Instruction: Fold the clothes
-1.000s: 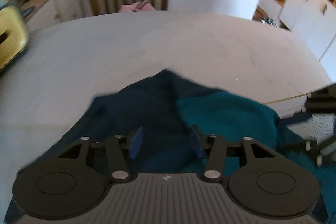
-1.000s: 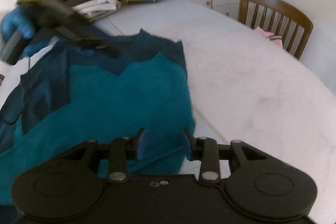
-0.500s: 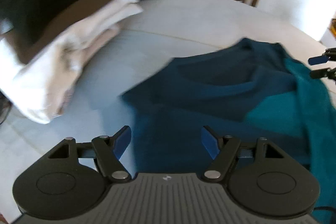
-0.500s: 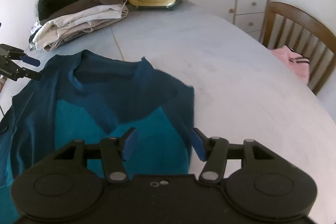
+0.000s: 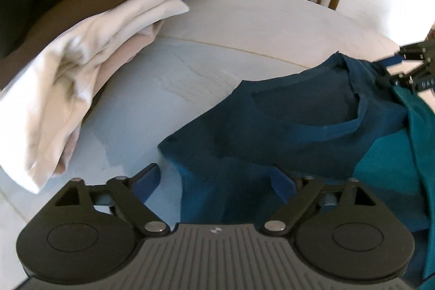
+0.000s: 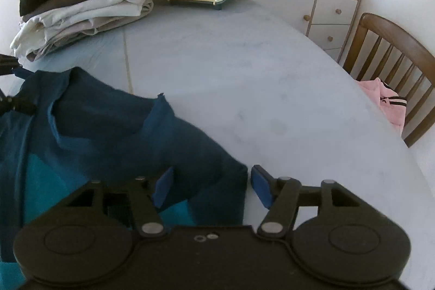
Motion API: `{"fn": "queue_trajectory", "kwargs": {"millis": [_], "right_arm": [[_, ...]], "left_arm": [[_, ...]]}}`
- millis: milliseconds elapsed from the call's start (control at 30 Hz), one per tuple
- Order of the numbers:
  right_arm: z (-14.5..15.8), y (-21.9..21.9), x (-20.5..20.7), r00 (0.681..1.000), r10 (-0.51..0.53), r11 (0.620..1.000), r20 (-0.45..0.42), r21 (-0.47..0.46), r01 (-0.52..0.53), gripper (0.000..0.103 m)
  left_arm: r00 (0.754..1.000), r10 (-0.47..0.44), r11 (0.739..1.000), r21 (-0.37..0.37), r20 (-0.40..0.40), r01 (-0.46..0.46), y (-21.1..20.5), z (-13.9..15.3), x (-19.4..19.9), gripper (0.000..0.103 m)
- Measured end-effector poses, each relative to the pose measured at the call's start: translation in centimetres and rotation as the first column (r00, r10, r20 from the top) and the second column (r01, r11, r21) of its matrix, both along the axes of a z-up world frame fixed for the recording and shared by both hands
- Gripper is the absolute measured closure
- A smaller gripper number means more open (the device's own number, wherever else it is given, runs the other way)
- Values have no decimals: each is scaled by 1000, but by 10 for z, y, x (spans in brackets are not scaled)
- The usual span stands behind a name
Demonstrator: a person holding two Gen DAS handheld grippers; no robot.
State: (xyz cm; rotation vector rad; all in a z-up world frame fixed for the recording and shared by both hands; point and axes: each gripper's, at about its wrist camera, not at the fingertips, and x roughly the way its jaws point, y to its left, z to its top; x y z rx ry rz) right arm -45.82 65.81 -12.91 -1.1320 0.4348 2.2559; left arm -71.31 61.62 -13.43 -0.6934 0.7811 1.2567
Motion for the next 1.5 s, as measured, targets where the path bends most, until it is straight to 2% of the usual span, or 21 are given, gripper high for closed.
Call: {"fn": "queue_trajectory", "kwargs": {"millis": [33, 167, 200, 267, 300, 333, 367, 400, 467, 533, 667, 867, 967, 1067, 1167, 1300, 1500], "right_arm": [[0, 2, 0, 1000, -1, 1000, -2, 0, 1, 0], [1, -1, -4, 1000, 28, 1000, 15, -9, -28, 0], [2, -3, -4, 999, 40, 999, 21, -14, -40, 0], [5, -7, -5, 998, 62, 998, 23, -18, -62, 0], [6, -9, -5, 997, 71, 997, 20, -17, -71, 0], [7, -10, -5, 998, 66, 998, 23, -14, -66, 0], [8, -12, -6, 998, 62, 998, 25, -10, -61, 0], [10, -16, -7, 998, 61, 998, 31, 5, -61, 0], [14, -24, -9, 997, 59, 998, 42, 36, -60, 0], [24, -28, -2, 1000, 26, 999, -1, 43, -26, 0], [50, -48, 25, 996, 6, 999, -94, 44, -2, 0], [79, -101, 76, 972, -2, 999, -237, 31, 9, 0], [84, -132, 104, 962, -32, 999, -269, -7, 31, 0], [86, -163, 137, 949, -104, 994, -296, -72, 87, 0], [87, -200, 163, 942, -156, 985, -297, -114, 127, 0], [82, -250, 189, 944, -217, 970, -250, -163, 180, 0], [50, -291, 197, 946, -299, 940, -126, -210, 269, 0]], "left_arm": [[1000, -7, 1000, 2, -5, 7, 2, -2, 2, 4], [1000, -10, 1000, 8, -6, 10, 5, -4, 5, 3], [1000, -8, 1000, 3, 0, 8, 5, -4, 5, 4], [1000, -7, 1000, -1, 7, 7, 4, -2, 5, 11], [1000, -13, 1000, 2, 2, 13, 2, 0, 7, 25], [1000, -23, 1000, 4, 4, 23, 1, 3, 8, 45], [1000, -29, 1000, -1, 11, 29, 0, 6, 10, 57], [1000, -27, 1000, -8, 10, 27, 0, 8, 13, 72], [1000, -19, 1000, -7, -14, 19, -1, 12, 19, 84], [999, -8, 1000, 11, -41, 8, -6, 16, 23, 89], [1000, 6, 997, 78, -5, -6, -30, 39, 24, 90], [996, -65, 989, 137, 56, 57, -98, 71, 41, 90], [990, -116, 986, 127, 75, 106, -138, 81, 52, 90], [978, -183, 980, 94, 104, 173, -175, 84, 62, 90], [958, -251, 968, 47, 138, 247, -207, 80, 74, 90], [926, -312, 946, -24, 213, 325, -237, 68, 86, 90], [858, -415, 881, -101, 302, 462, -264, 42, 90, 90]]}}
